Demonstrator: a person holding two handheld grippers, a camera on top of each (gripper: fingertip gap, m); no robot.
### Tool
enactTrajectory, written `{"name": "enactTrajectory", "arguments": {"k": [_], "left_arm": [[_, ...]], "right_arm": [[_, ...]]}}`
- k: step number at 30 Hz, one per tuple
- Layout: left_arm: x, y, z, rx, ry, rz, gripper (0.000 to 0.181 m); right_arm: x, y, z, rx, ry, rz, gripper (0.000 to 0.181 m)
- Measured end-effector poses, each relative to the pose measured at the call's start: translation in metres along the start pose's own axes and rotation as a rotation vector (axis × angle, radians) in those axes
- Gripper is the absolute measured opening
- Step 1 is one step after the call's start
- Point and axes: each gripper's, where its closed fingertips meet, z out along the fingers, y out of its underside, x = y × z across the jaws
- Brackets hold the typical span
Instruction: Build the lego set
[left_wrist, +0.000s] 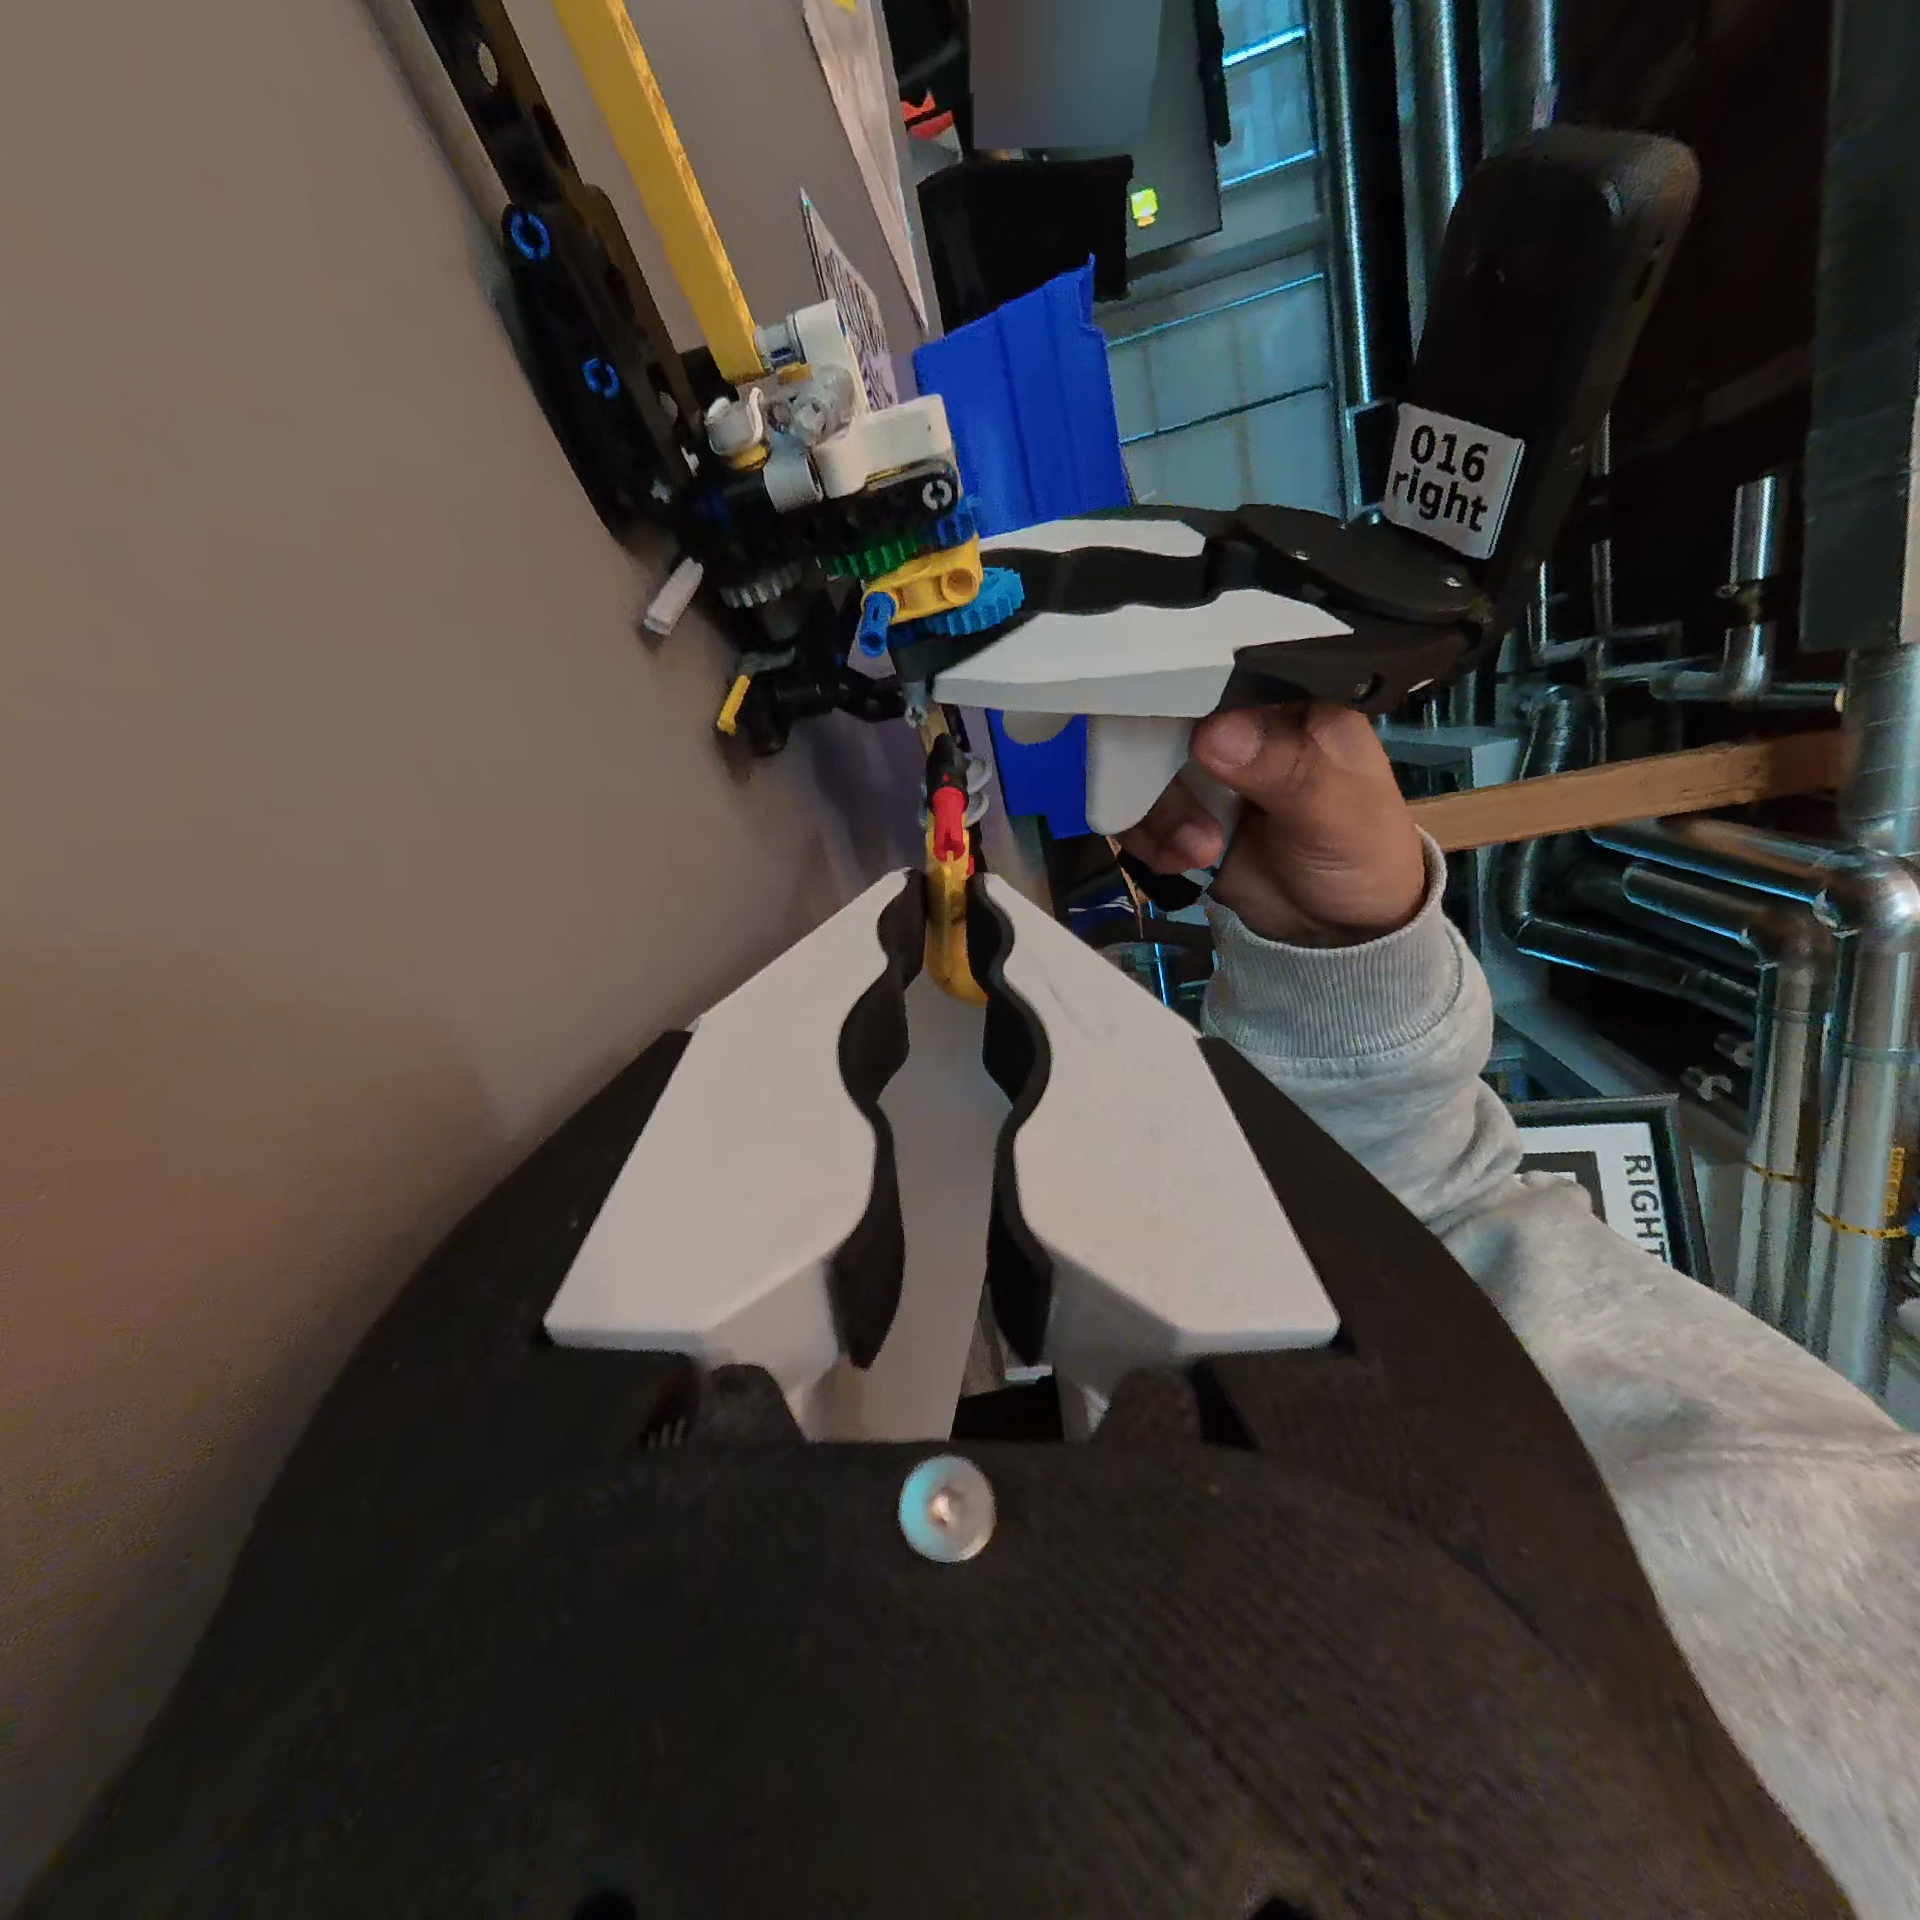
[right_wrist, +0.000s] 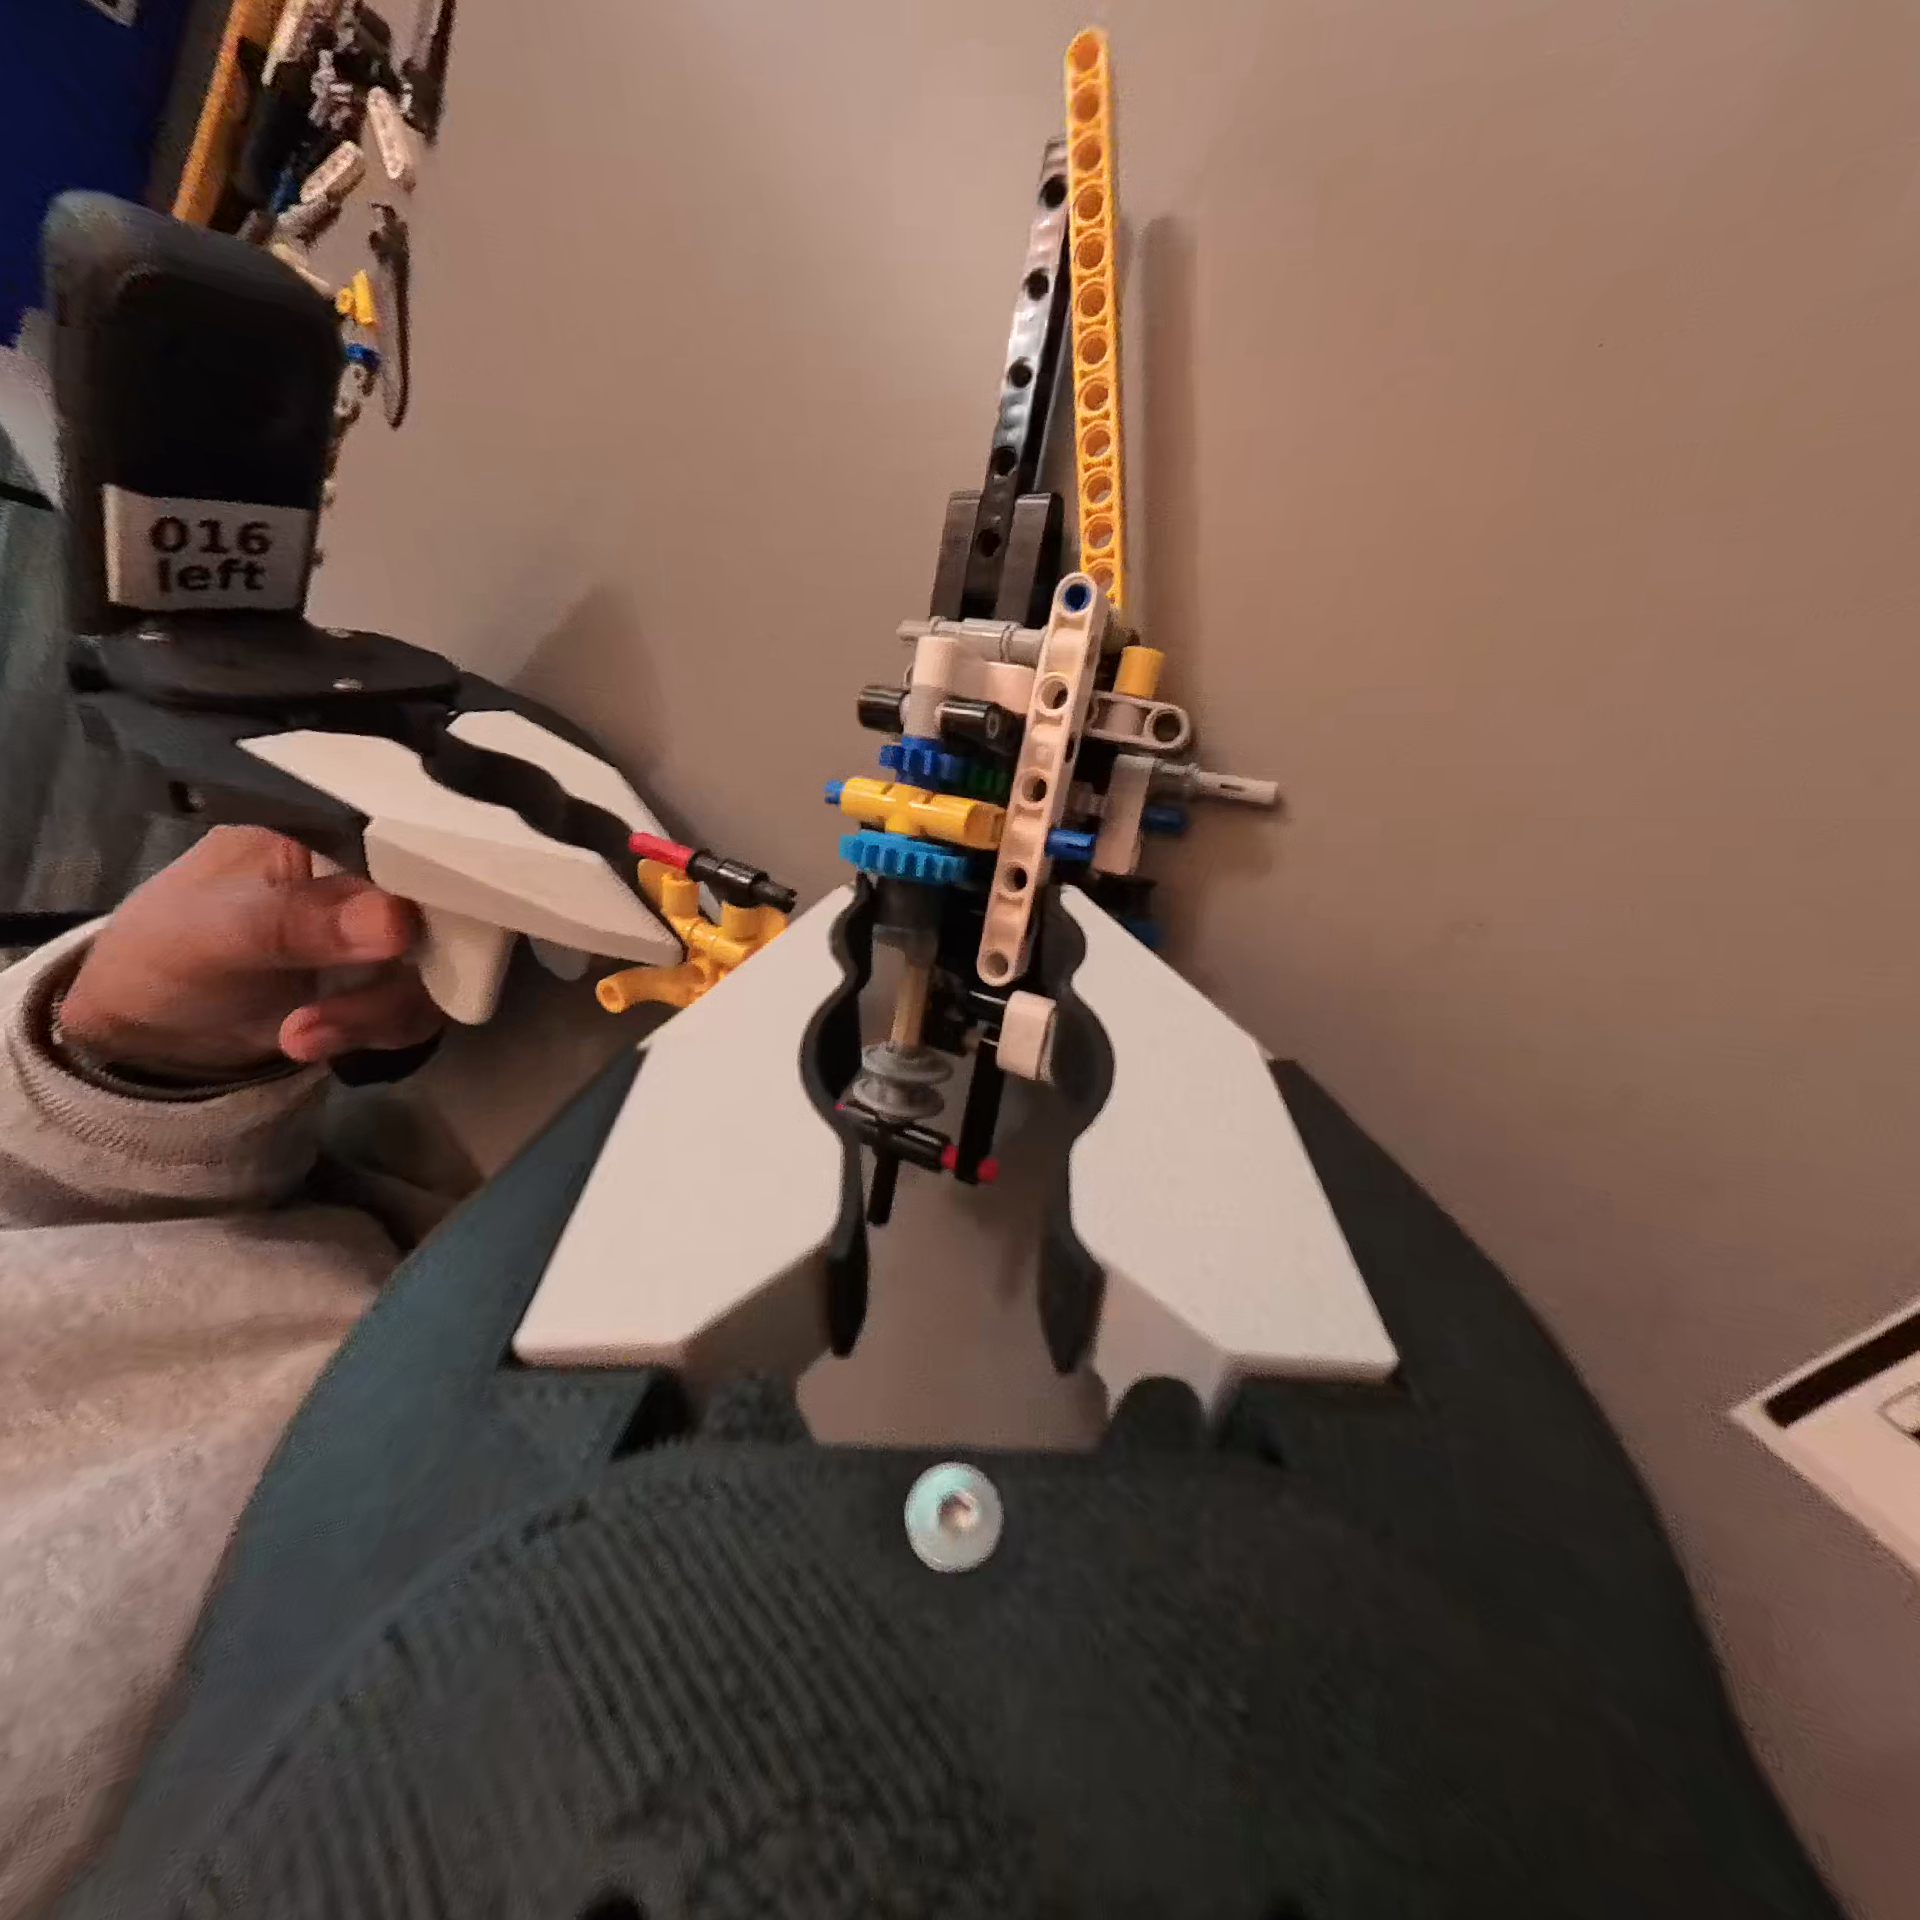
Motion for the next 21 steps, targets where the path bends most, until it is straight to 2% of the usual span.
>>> {"name": "enactTrajectory", "arguments": {"k": [6,10,17,21], "left_arm": [[0.002,0.014,-0.002,-0.014,-0.017,0.015,0.005],[0.004,0.014,-0.004,-0.013,0.007,0.007,0.005],[0.008,0.013,-0.006,-0.011,0.043,0.014,0.005],[0.011,0.012,-0.007,-0.005,0.065,0.011,0.005]], "right_arm": [[-0.012,0.009,-0.005,-0.021,-0.053,-0.006,0.041],[-0.008,-0.003,-0.018,0.021,0.027,-0.089,0.039],[-0.015,-0.024,-0.024,0.040,0.133,-0.291,0.035],[-0.018,-0.038,-0.019,-0.009,0.141,-0.308,0.028]]}}
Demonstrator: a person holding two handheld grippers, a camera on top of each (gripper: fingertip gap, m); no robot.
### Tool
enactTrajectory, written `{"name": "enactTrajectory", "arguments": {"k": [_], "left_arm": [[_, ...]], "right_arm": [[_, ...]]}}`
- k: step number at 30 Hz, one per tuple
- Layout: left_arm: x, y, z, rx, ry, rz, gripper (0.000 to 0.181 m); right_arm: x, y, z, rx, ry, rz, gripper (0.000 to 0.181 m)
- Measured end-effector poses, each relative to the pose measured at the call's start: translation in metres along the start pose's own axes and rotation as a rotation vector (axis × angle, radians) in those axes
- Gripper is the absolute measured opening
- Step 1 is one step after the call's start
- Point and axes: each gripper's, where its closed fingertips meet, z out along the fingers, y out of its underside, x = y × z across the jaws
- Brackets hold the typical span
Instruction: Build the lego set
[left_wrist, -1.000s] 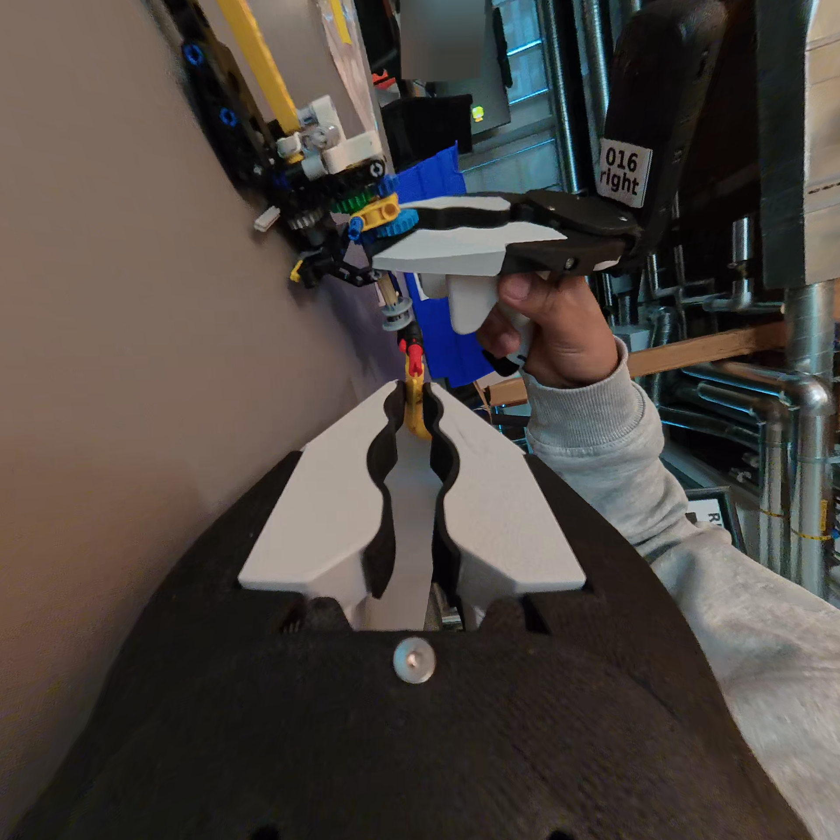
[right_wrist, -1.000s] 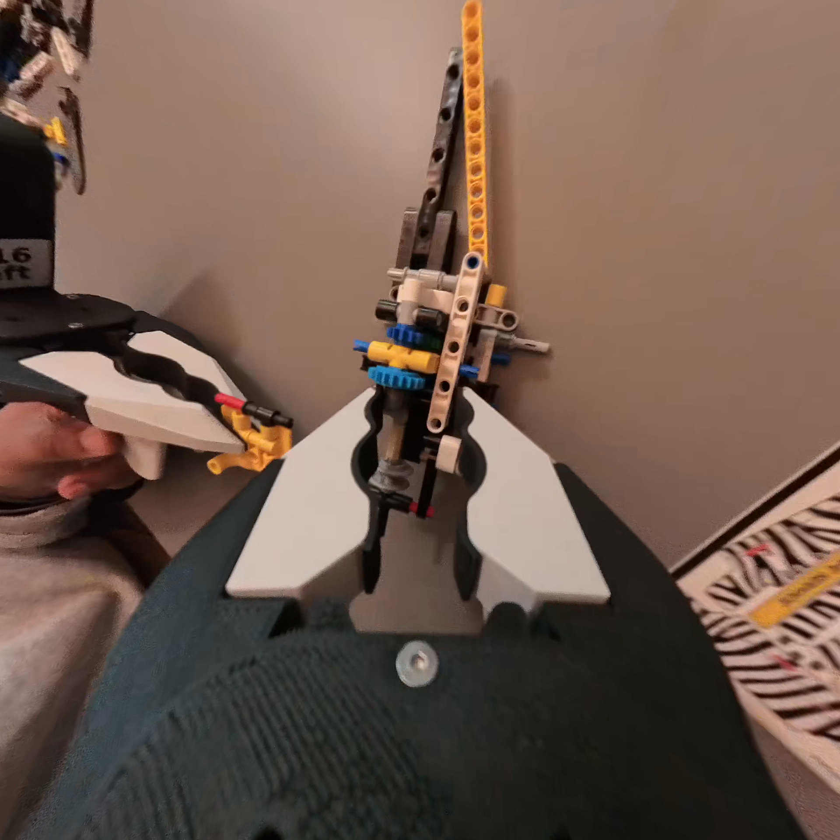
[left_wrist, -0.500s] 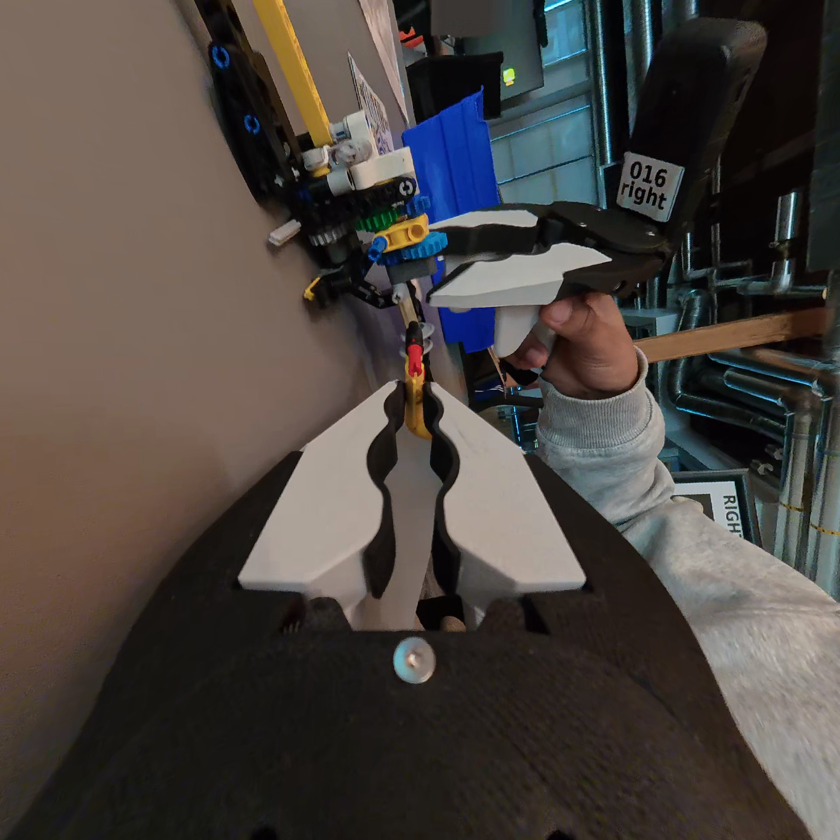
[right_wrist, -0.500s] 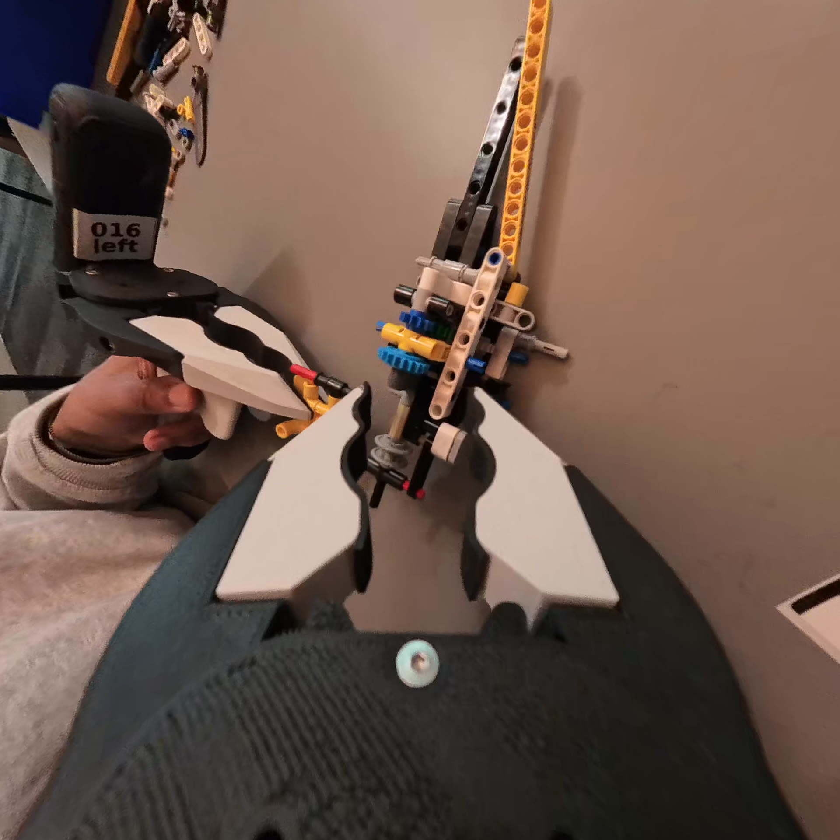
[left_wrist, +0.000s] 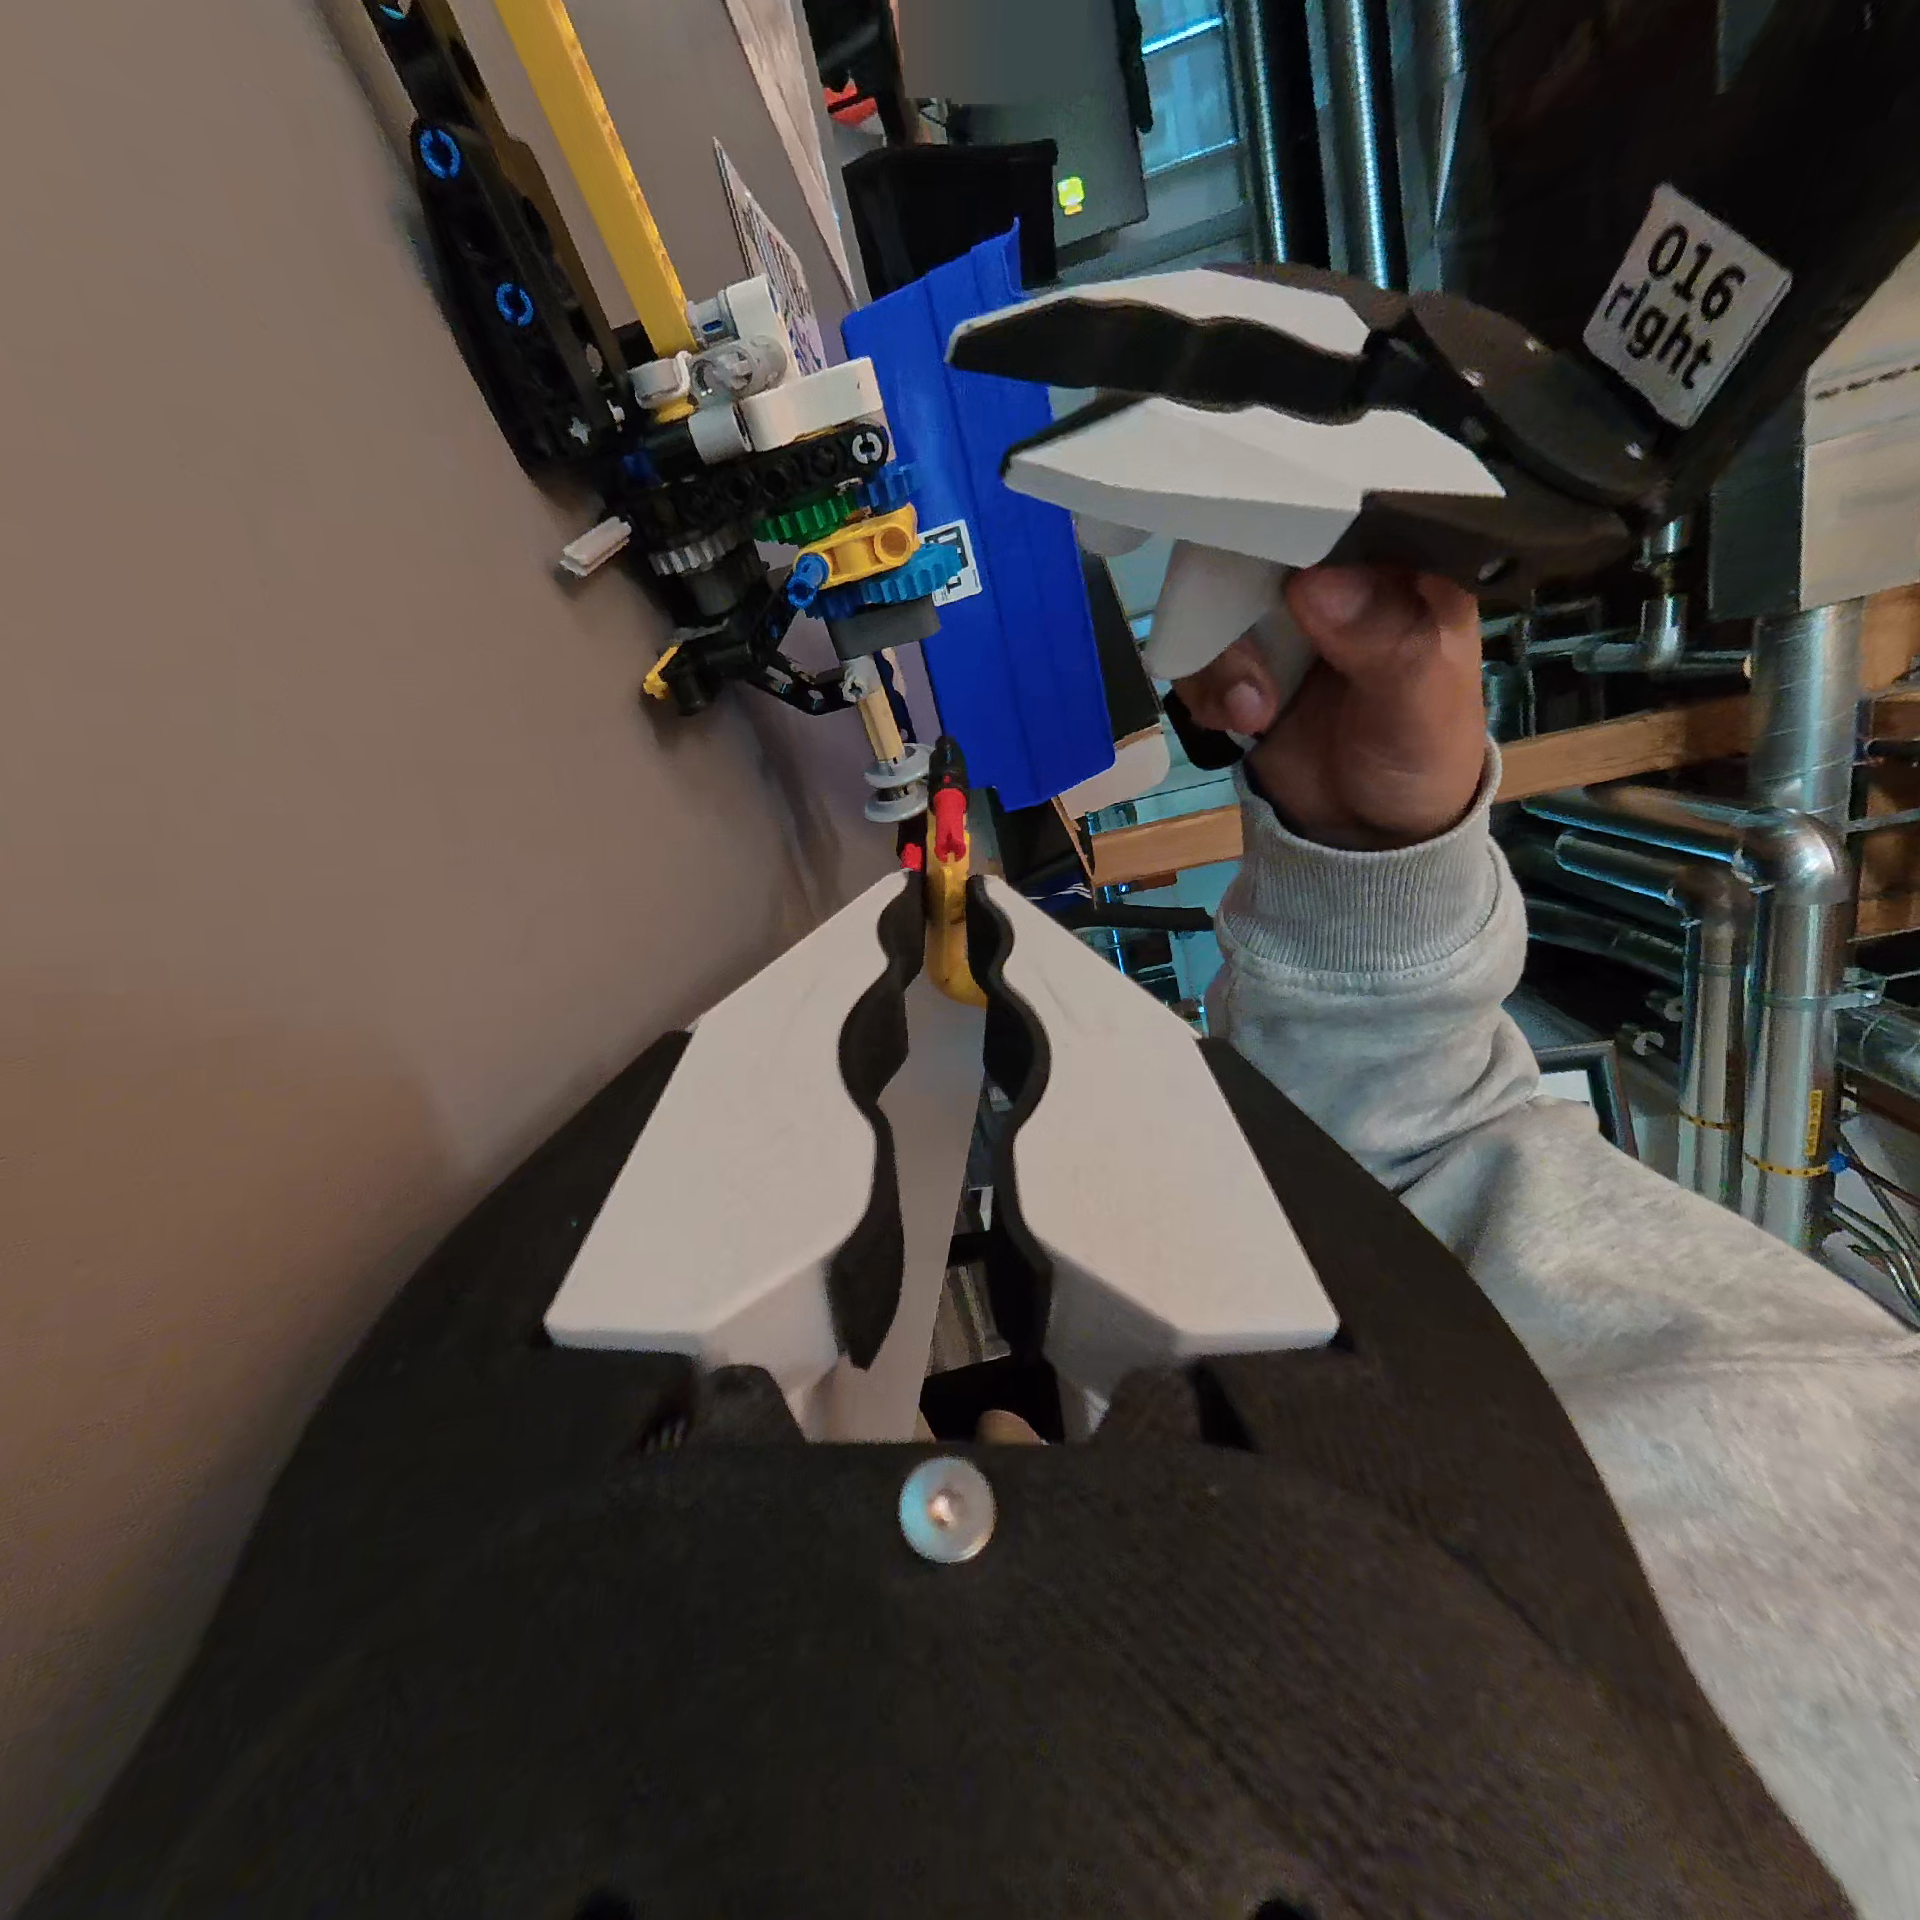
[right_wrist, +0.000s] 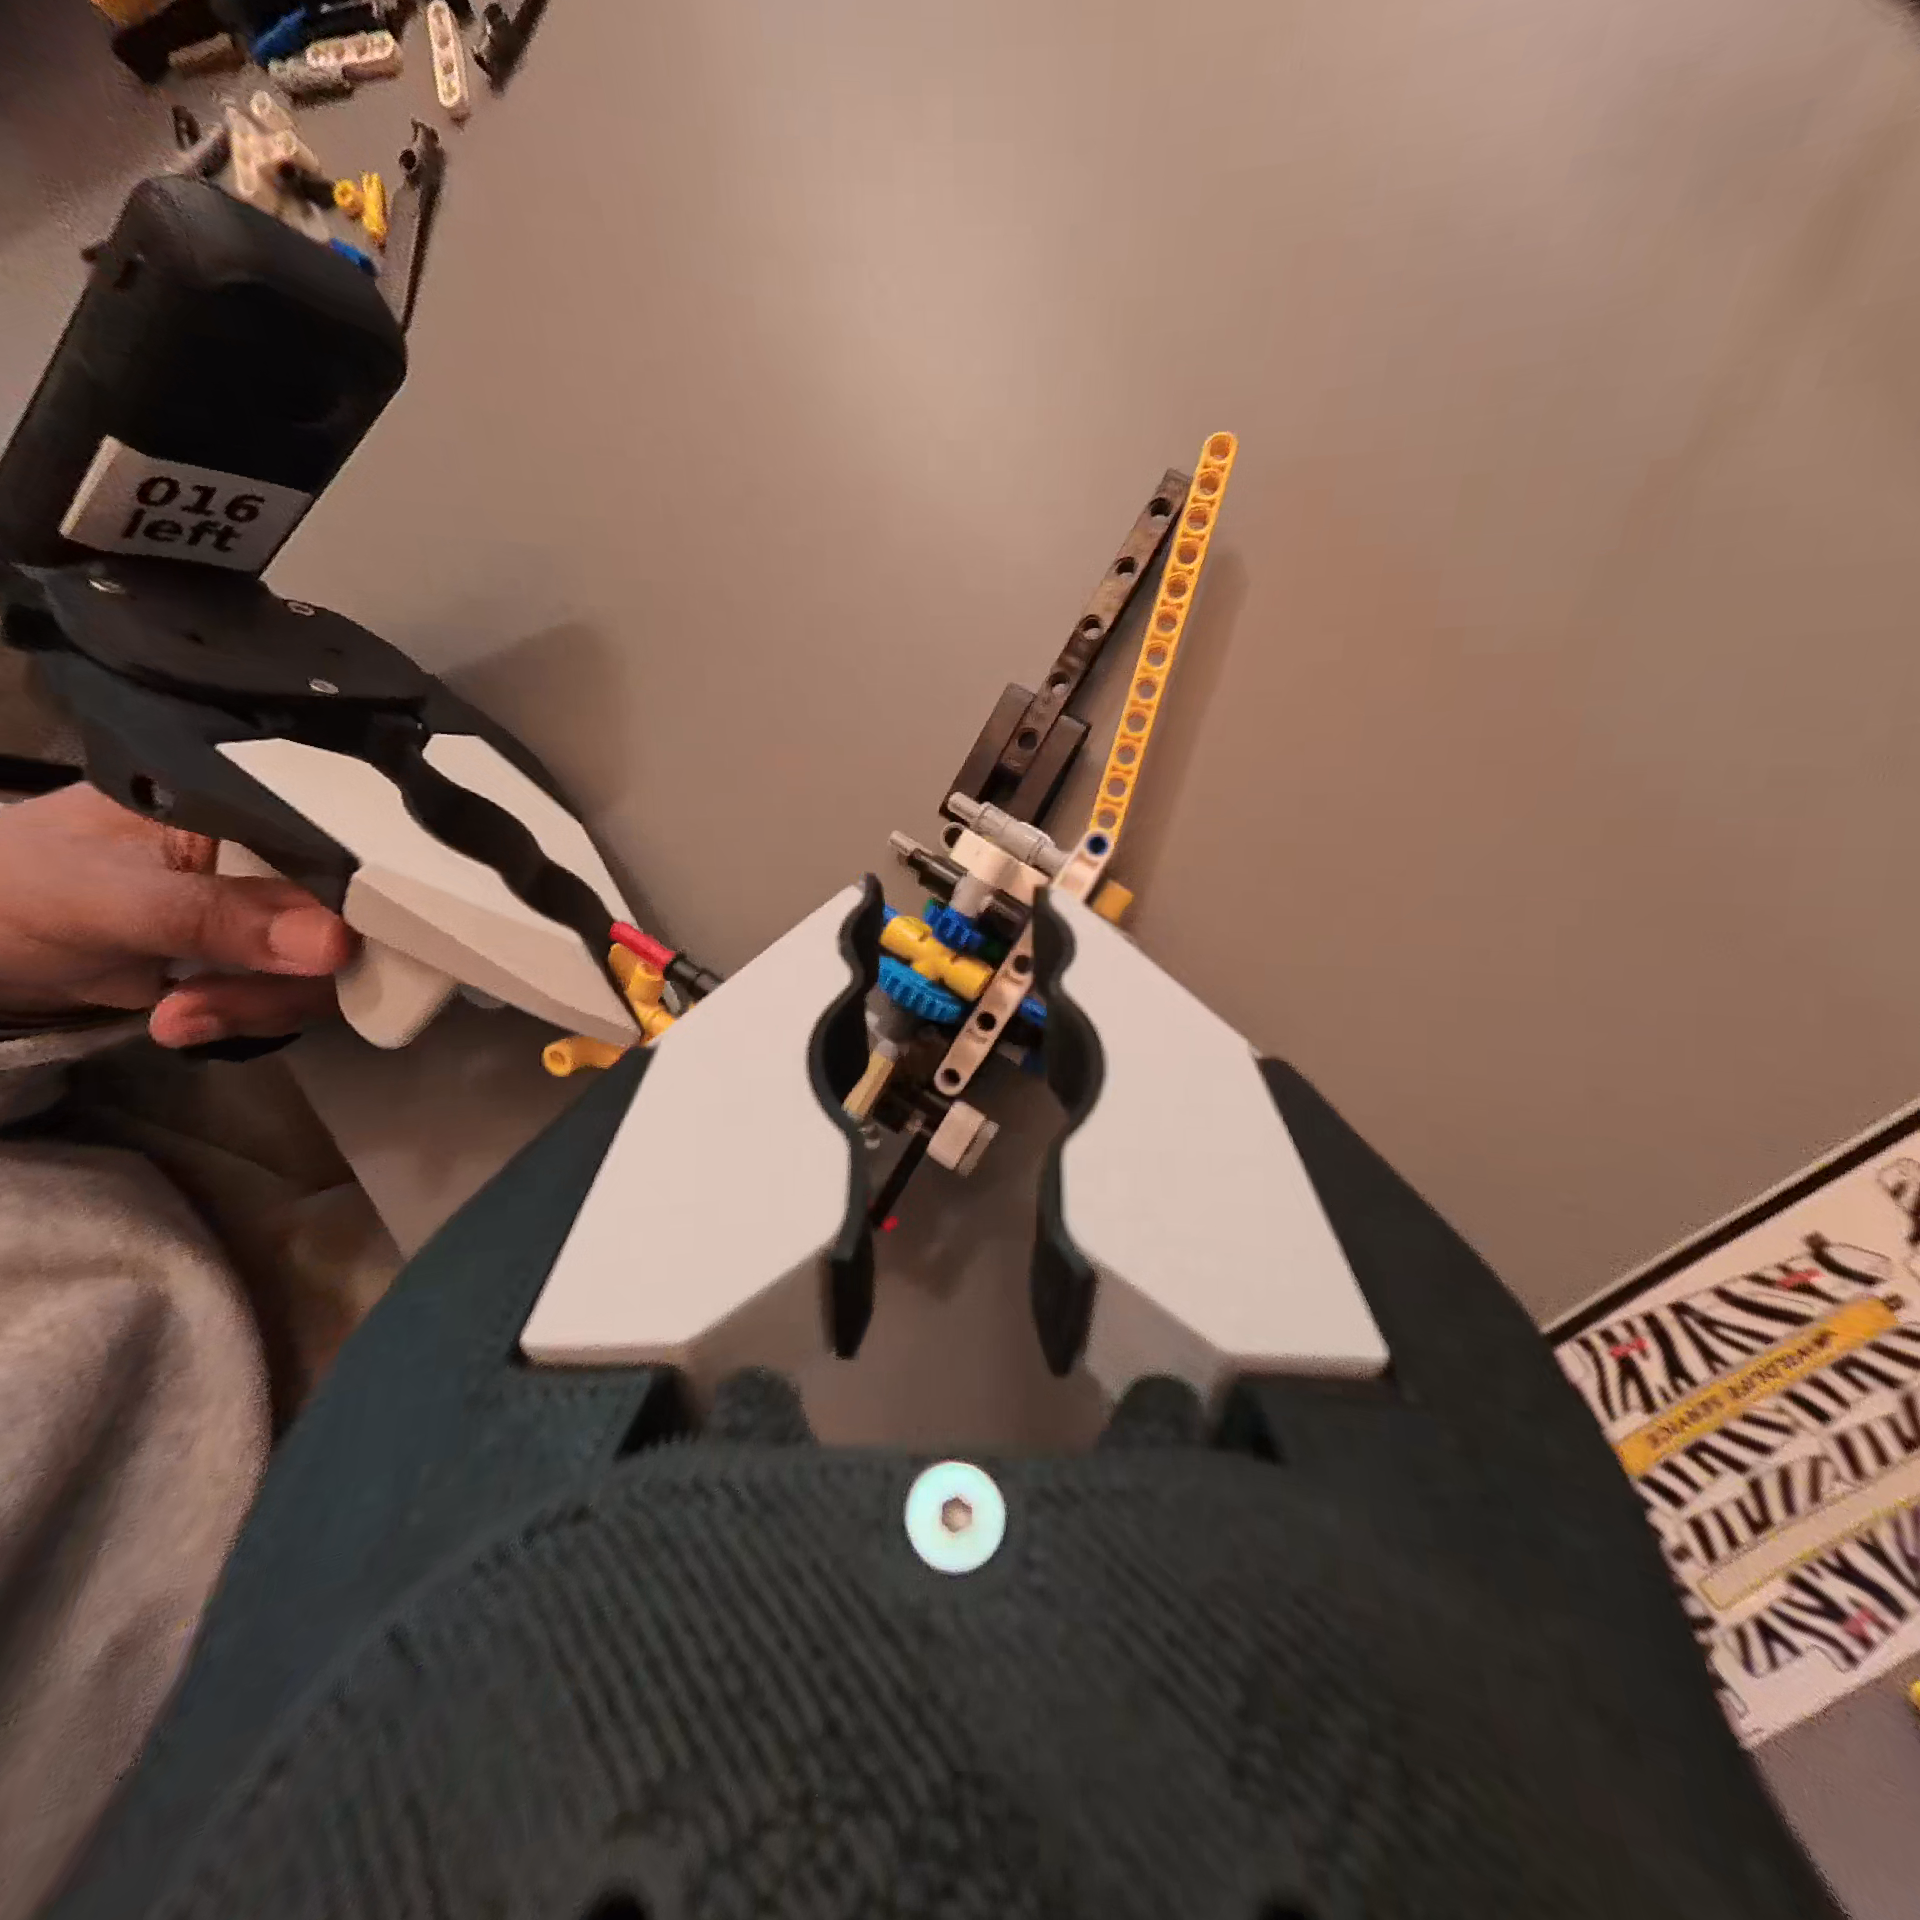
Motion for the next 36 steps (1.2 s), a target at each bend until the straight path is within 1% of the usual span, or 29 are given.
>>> {"name": "enactTrajectory", "arguments": {"k": [3,6,9,10,15,18,20,22,23,25,27,30,36], "left_arm": [[0.002,0.000,-0.001,0.006,0.014,0.002,0.005],[0.003,0.000,-0.002,0.001,0.029,0.001,0.005],[0.005,0.001,-0.002,-0.002,0.039,0.004,0.005],[0.006,0.001,-0.003,-0.002,0.048,0.004,0.005],[0.011,0.003,-0.004,-0.016,0.081,0.005,0.005],[0.012,0.002,-0.005,-0.013,0.088,0.006,0.005],[0.012,0.002,-0.005,-0.008,0.094,0.006,0.005],[0.012,0.002,-0.006,-0.007,0.094,0.007,0.005],[0.012,0.002,-0.006,-0.008,0.092,0.009,0.005],[0.012,0.002,-0.005,-0.010,0.089,0.009,0.005],[0.012,0.002,-0.005,-0.009,0.088,0.010,0.005],[0.013,0.003,-0.006,-0.009,0.099,0.015,0.005],[0.012,0.000,-0.008,0.007,0.094,0.009,0.005]], "right_arm": [[-0.002,0.000,0.008,-0.064,-0.009,0.005,0.023],[-0.001,0.001,0.013,-0.107,0.036,-0.043,0.020],[0.001,0.005,0.015,-0.165,0.083,-0.076,0.021],[0.001,0.007,0.014,-0.182,0.093,-0.077,0.023],[0.000,0.012,0.013,-0.203,0.131,-0.042,0.047],[0.001,0.016,0.016,-0.234,0.173,-0.071,0.052],[0.004,0.022,0.020,-0.283,0.201,-0.085,0.056],[0.006,0.027,0.025,-0.328,0.216,-0.092,0.055],[0.006,0.029,0.027,-0.344,0.215,-0.094,0.050],[0.005,0.032,0.031,-0.370,0.200,-0.088,0.046],[0.006,0.031,0.031,-0.375,0.188,-0.063,0.041],[0.007,0.029,0.030,-0.354,0.150,-0.001,0.041],[0.006,0.023,0.023,-0.235,0.027,0.130,0.040]]}}
